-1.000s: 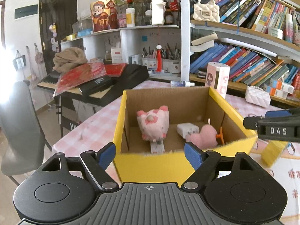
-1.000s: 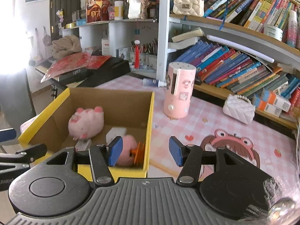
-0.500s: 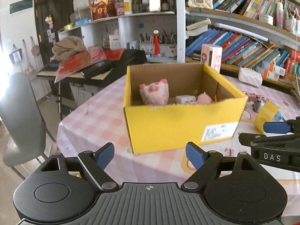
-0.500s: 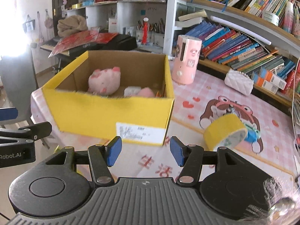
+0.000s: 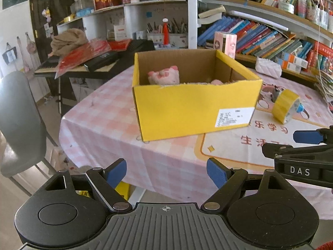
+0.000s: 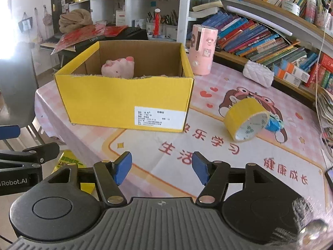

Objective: Organize objects
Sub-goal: 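Lift both tools out of the yellow box and pull back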

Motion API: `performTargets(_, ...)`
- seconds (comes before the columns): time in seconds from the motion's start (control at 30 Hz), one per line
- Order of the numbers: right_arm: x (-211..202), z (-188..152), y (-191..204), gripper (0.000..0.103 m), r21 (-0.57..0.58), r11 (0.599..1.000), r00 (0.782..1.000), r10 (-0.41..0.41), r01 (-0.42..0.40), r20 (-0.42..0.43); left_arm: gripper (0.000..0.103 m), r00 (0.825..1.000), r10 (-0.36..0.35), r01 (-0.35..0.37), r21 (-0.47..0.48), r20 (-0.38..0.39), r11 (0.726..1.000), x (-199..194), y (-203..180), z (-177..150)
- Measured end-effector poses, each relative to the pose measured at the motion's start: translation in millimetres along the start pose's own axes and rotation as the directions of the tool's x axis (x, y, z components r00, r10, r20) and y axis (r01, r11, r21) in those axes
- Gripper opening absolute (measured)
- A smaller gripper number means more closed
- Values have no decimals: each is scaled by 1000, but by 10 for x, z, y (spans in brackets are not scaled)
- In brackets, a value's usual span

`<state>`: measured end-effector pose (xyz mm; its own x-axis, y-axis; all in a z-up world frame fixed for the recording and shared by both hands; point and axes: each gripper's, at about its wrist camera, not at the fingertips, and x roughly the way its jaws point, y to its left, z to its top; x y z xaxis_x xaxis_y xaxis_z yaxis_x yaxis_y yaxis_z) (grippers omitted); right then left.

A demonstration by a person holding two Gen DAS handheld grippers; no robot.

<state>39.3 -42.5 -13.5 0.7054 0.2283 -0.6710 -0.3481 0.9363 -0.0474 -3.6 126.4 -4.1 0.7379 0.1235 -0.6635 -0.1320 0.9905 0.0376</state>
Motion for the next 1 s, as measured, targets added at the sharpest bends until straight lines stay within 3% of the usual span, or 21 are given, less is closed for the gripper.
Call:
performTargets(0.6,-275,-340,-170,69,87,992,995,-91,93,-26,86,993,-104,107,66,-48,992,-56,-239,-166)
performTargets(1.0,-428,-512,-526,72,173,962,978,-204,210,-54,86,975,-213,220,153,-60,963,31,-642,-94)
